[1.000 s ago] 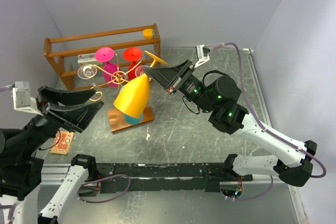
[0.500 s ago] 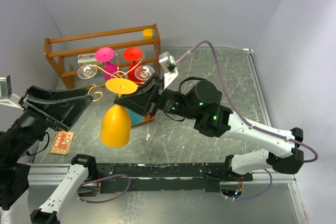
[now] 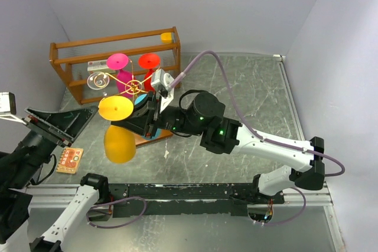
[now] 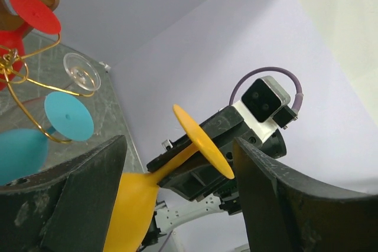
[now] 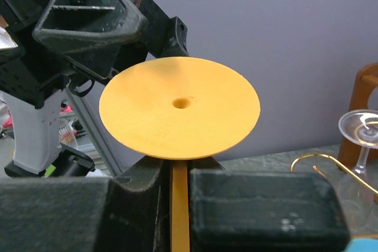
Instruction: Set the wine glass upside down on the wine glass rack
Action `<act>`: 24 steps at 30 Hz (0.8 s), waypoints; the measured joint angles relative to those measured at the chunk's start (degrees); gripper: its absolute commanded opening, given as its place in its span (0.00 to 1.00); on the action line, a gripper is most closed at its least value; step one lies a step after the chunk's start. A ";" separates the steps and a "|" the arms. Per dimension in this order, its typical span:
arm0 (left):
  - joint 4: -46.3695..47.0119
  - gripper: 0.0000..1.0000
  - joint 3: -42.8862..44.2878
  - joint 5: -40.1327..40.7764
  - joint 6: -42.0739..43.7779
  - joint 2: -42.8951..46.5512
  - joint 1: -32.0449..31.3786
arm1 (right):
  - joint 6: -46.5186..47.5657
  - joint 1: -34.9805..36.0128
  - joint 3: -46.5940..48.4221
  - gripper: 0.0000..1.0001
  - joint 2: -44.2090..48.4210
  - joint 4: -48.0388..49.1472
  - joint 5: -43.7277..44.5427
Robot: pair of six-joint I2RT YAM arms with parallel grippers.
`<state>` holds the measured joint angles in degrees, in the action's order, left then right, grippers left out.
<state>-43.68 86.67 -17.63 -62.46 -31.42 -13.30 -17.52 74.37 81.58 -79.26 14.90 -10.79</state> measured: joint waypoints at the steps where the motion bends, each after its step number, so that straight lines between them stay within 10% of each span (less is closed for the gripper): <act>1: -0.04 0.79 -0.59 0.74 -0.63 0.61 -0.61 | 0.81 0.00 0.50 0.00 -0.48 0.15 -0.66; 24: -6.88 0.25 -0.70 9.11 -5.03 2.01 -5.01 | 3.23 0.00 4.90 0.00 -8.26 0.92 -6.84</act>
<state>-50.57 85.97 -8.51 -67.48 -29.41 -18.31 -14.28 74.37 86.48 -87.53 15.81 -17.63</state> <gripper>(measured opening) 0.339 0.052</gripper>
